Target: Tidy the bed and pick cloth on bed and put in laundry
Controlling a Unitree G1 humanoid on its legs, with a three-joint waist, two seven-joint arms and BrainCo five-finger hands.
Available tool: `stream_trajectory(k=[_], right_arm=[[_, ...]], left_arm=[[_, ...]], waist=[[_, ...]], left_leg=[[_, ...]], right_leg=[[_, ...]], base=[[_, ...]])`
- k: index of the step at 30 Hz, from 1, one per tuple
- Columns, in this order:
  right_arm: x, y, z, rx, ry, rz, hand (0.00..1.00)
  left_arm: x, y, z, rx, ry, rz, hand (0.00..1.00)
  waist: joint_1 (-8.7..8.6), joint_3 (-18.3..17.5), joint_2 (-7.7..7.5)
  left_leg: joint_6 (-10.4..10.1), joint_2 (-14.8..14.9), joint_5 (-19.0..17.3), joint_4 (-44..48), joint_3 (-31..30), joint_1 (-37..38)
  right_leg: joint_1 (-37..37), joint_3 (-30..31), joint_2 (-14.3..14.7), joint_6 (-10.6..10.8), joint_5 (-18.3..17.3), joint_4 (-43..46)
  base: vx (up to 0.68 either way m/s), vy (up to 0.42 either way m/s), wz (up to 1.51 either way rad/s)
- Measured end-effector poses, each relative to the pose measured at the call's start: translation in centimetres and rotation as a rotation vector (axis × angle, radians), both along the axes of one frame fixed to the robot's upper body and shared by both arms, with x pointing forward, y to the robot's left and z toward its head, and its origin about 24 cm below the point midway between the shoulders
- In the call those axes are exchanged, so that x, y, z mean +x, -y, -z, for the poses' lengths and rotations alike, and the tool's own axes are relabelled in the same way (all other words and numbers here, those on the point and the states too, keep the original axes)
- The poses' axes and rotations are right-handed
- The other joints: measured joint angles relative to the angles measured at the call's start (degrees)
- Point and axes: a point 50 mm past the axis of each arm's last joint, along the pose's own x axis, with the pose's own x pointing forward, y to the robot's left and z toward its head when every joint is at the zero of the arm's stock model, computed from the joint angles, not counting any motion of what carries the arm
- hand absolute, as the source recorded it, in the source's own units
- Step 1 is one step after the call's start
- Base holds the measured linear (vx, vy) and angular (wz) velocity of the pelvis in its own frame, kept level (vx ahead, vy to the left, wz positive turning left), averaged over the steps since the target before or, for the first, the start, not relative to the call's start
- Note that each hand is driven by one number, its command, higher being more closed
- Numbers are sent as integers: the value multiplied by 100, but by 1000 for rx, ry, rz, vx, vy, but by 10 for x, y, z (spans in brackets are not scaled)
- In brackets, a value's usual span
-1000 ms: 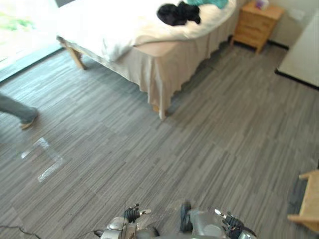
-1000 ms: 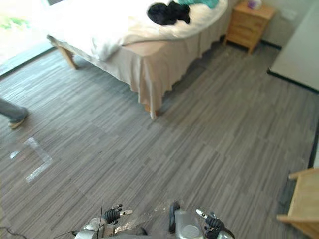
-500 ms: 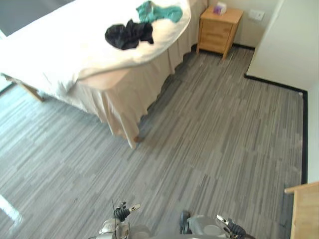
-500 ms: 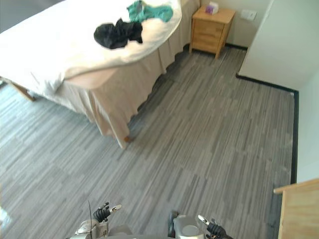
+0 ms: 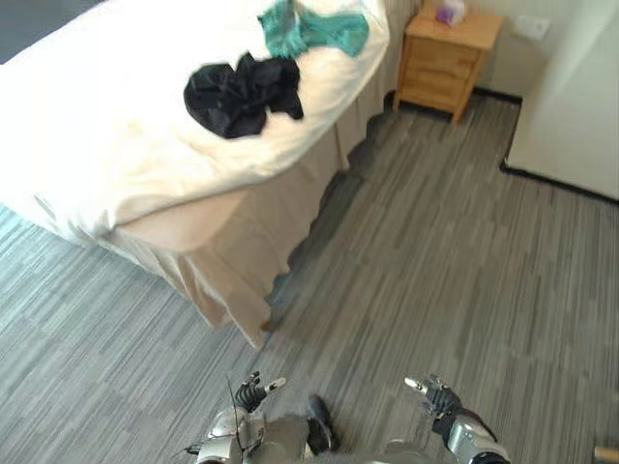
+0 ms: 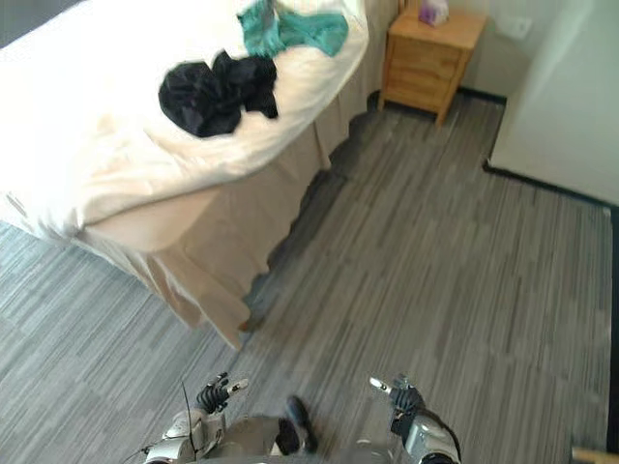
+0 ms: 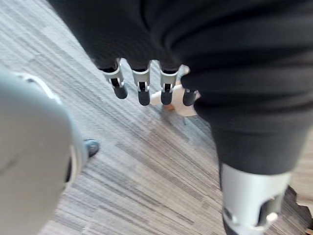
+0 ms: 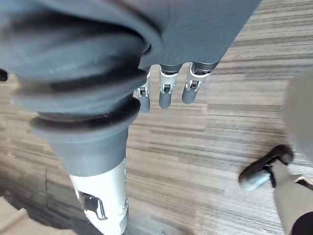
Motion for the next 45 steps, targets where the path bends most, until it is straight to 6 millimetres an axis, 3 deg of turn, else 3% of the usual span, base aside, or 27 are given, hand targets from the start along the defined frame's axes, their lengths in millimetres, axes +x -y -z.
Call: stream_trajectory(k=[1,2,4,5,6,7,9,11,14,16,19,23,24,25,26,27,28,29,31,32,35,36,38,40,42,45], right_arm=[[-6,1,1,-2,-5,7,0],[-18,1,4,1,-32,17,0],[-30,-7,9,23,-64,19,0],[-30,-4,9,23,-67,7,0],[-19,3,4,6,-37,-25,0],[-13,4,2,4,-19,-37,0],[2,-3,-2,21,29,-91,0],[7,-15,-2,59,58,-161,0],[8,-19,-2,72,64,-175,0],[9,-24,-1,85,63,-191,0],[15,-25,-2,94,45,-192,0],[9,-19,1,92,-14,-141,0],[8,-11,1,96,-24,-79,0],[7,-10,1,100,-25,-69,0],[7,-5,0,102,-29,-48,0],[4,7,-2,102,-27,-16,0],[3,12,-3,99,-23,-9,0],[3,23,-6,89,-22,11,0],[-2,35,-9,74,-17,50,0],[-9,41,-9,73,-28,78,0],[-20,36,-4,110,-64,139,0],[-24,35,-2,110,-77,147,0],[-31,31,1,119,-113,163,0],[-36,25,4,135,-136,187,0],[-41,18,7,152,-159,190,0],[-47,14,10,159,-181,191,0]], left_arm=[[8,2,-3,-4,17,-4,0],[15,6,-6,-11,35,2,0],[11,5,-5,-6,26,-11,0],[3,7,0,-7,-9,-47,0],[-14,3,7,-13,-51,-109,0],[-22,1,11,-12,-71,-139,0],[-39,-6,16,-16,-101,-239,0],[-45,-12,16,-73,-74,-383,0],[-48,-17,14,-120,-37,-495,0],[-58,-25,14,-131,-22,-596,0],[-77,-40,15,-99,-14,-742,0],[-66,-60,0,-33,111,-835,0],[-43,-85,-24,30,265,-851,0],[-40,-91,-30,46,293,-852,0],[-28,-114,-48,107,383,-853,0],[-10,-156,-84,214,530,-835,0],[-3,-170,-99,258,590,-819,0],[8,-191,-131,341,713,-793,0],[27,-201,-168,414,857,-728,0],[47,-199,-199,453,977,-668,0],[83,-187,-247,587,1115,-486,0],[90,-183,-255,616,1134,-446,0],[107,-170,-290,758,1216,-318,0],[119,-159,-329,943,1290,-204,0],[133,-146,-356,1090,1310,-100,0],[149,-130,-371,1191,1290,8,0]], waist=[[-111,-19,-36],[-217,-42,-102],[-138,-126,-319],[-48,-42,-184],[123,-115,-72],[174,-116,-59],[121,-139,11],[249,-140,-17],[449,-168,-55],[483,-246,-91],[608,-422,85],[741,-422,-6],[738,-423,-38],[734,-424,-39],[712,-414,-22],[657,-432,-42],[618,-437,-50],[584,-434,-45],[584,-459,-1],[561,-485,-19],[407,-515,100],[395,-537,131],[410,-593,219],[434,-661,209],[331,-666,185],[112,-654,182]], left_leg=[[-3,36,0,13,-405,23],[-384,66,-52,42,-953,71],[-846,12,-326,114,-1245,151],[-1081,220,-567,211,-1383,262],[-1197,389,-498,271,-1351,227],[-1214,473,-484,284,-1341,234],[-1417,699,-316,304,-1335,247],[-1461,872,-193,638,-1286,99],[-1520,877,30,954,-935,-193],[-1512,879,182,695,-592,-238],[-1525,863,500,-349,-534,-83],[-1526,842,547,-619,-532,-24],[-1526,842,543,-650,-486,-32],[-1527,841,542,-646,-474,-32],[-1501,844,520,-651,-435,-31],[-1515,857,489,-633,-389,-29],[-1514,863,488,-638,-354,-36],[-1513,878,489,-651,-234,-51],[-1510,879,488,-700,-94,-97],[-1510,873,488,-782,12,-104],[-1510,871,488,-834,107,-91],[-1510,873,488,-841,143,-74],[-1509,906,489,-825,388,-10],[-1524,962,544,-762,816,25],[-1594,979,589,-768,1002,86],[-1596,980,588,-797,1152,241]], right_leg=[[-166,315,81,79,57,-585],[-257,1076,96,195,494,-1778],[-158,1796,-15,367,1398,-2892],[-62,1662,84,322,1911,-2656],[-1,1574,198,178,1729,-2587],[22,1498,261,114,1662,-2558],[287,1068,331,-26,1545,-2601],[791,535,337,-92,1510,-2960],[1220,26,177,-118,1551,-3381],[1322,-261,124,-114,1622,-3620],[1387,-520,258,-149,2048,-4257],[1597,-662,341,-159,2378,-4717],[1579,-670,328,-171,2443,-4740],[1578,-664,326,-173,2451,-4740],[1576,-642,325,-169,2457,-4742],[1555,-609,338,-160,2458,-4745],[1529,-593,344,-178,2447,-4747],[1446,-534,359,-171,2455,-4748],[1312,-466,358,-170,2456,-4748],[1226,-393,357,-154,2466,-4748],[1133,-315,377,-152,2468,-4747],[1111,-283,388,-152,2468,-4747],[1013,-237,426,-181,2487,-4746],[879,-753,340,-428,2682,-4730],[762,-658,397,-443,2866,-4714],[839,-648,384,-454,2877,-4714]], base=[[463,-302,237],[556,-409,259],[424,-348,181],[406,-404,93],[465,-476,61],[319,-353,41],[205,-257,88],[166,-278,121],[25,-155,111],[-32,-42,79],[-21,-12,42],[-97,8,19],[-116,30,6],[-167,29,-4],[-144,-1,-15],[-191,-8,-18],[-163,-20,-29],[-113,-16,-29],[-73,1,-32],[-42,13,-25],[-3,13,-25],[49,25,-49],[61,31,-80],[96,43,-91],[117,32,-60],[67,50,-31]])
